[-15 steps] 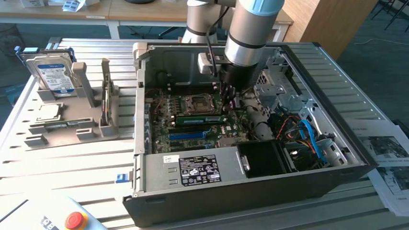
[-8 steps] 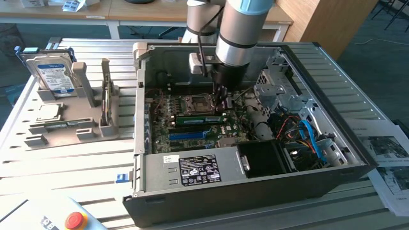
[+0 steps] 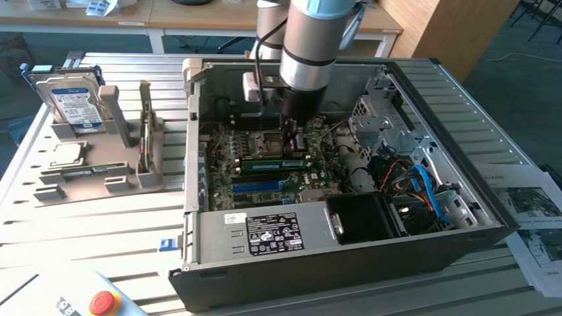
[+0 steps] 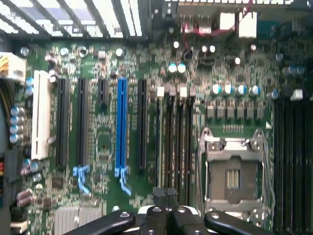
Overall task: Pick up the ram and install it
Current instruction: 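Press down the ram until it locks into place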
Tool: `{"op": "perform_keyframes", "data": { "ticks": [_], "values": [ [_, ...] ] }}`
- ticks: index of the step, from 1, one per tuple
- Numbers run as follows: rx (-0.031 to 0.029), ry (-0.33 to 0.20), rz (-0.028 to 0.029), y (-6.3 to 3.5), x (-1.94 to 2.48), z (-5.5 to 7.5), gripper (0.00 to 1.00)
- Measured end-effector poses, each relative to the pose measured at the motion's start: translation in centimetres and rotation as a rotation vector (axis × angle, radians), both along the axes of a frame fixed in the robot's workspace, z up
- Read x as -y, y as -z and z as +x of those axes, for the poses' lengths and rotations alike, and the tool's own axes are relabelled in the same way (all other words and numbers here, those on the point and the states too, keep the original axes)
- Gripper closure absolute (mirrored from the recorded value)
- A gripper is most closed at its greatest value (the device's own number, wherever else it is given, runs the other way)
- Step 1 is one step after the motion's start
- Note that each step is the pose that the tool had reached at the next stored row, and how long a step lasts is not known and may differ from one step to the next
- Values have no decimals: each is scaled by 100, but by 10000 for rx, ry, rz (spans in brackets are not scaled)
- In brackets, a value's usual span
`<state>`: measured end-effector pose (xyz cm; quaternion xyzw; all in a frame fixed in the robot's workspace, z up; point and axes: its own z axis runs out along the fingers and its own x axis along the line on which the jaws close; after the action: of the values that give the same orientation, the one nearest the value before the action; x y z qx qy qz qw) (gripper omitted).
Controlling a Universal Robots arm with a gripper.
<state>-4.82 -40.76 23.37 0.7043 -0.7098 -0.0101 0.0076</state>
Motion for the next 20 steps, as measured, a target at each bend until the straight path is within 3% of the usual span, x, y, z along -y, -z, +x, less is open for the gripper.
{"op": "perform_keyframes", "data": {
  "ticks": [9, 20],
  "values": [
    [30, 1, -30, 2, -15, -256, 90],
    [30, 1, -34, 1, -15, -307, 90]
  ]
}}
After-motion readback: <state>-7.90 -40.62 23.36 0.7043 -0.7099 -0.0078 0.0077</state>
